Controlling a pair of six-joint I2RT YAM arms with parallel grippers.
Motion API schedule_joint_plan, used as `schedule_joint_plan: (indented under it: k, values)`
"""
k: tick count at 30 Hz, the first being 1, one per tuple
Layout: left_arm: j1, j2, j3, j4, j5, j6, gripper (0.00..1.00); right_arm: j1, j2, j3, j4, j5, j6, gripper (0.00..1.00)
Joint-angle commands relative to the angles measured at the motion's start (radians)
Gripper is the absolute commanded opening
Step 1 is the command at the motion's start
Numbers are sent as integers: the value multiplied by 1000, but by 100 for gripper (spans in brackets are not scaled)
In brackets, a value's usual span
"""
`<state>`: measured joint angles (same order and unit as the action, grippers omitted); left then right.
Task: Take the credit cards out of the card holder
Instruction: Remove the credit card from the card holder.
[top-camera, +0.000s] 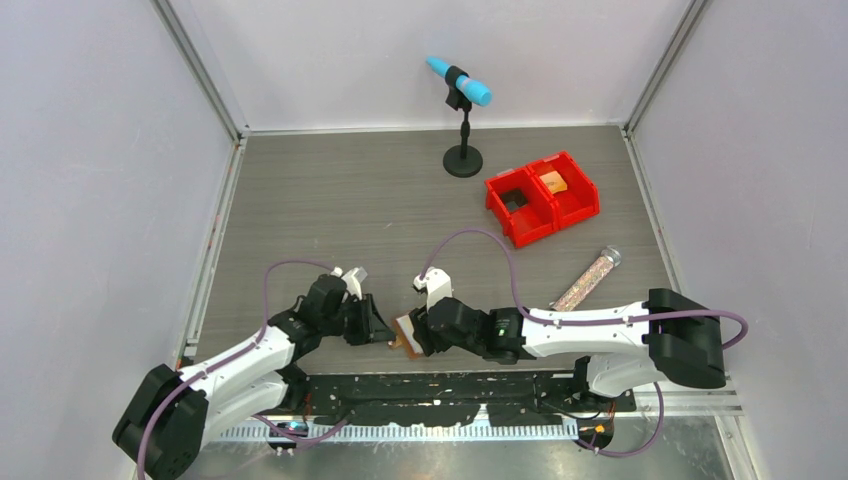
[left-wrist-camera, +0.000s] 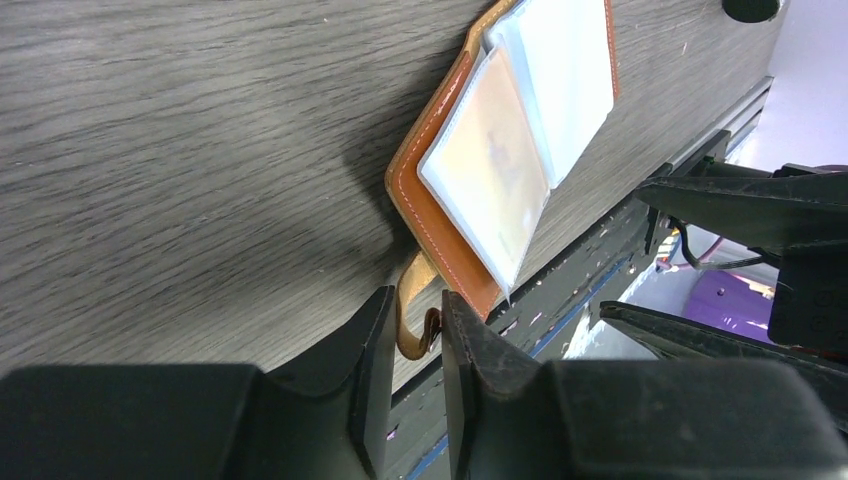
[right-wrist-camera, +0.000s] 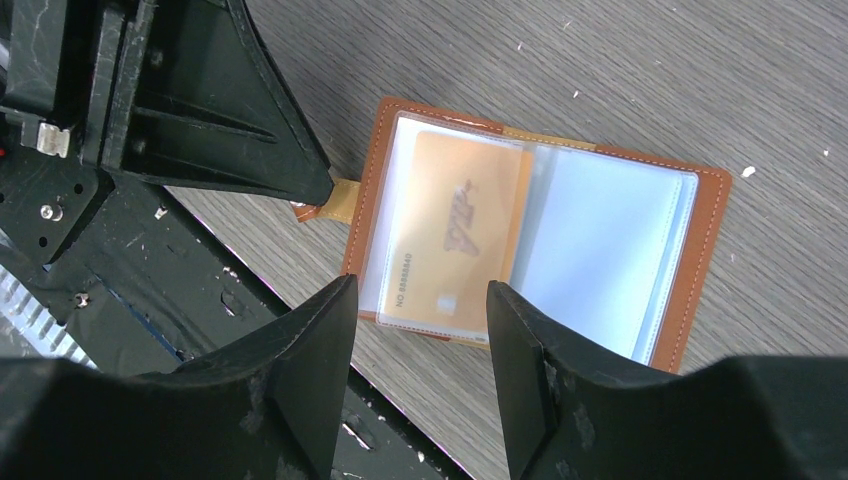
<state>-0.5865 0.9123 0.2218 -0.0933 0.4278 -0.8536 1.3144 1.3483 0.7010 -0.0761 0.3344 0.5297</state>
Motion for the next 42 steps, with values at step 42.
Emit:
schedule_joint_plan:
  k: [42]
  values:
    - [1,-121,14,48,56,-85,0,13,51,74,-103,105,75,38]
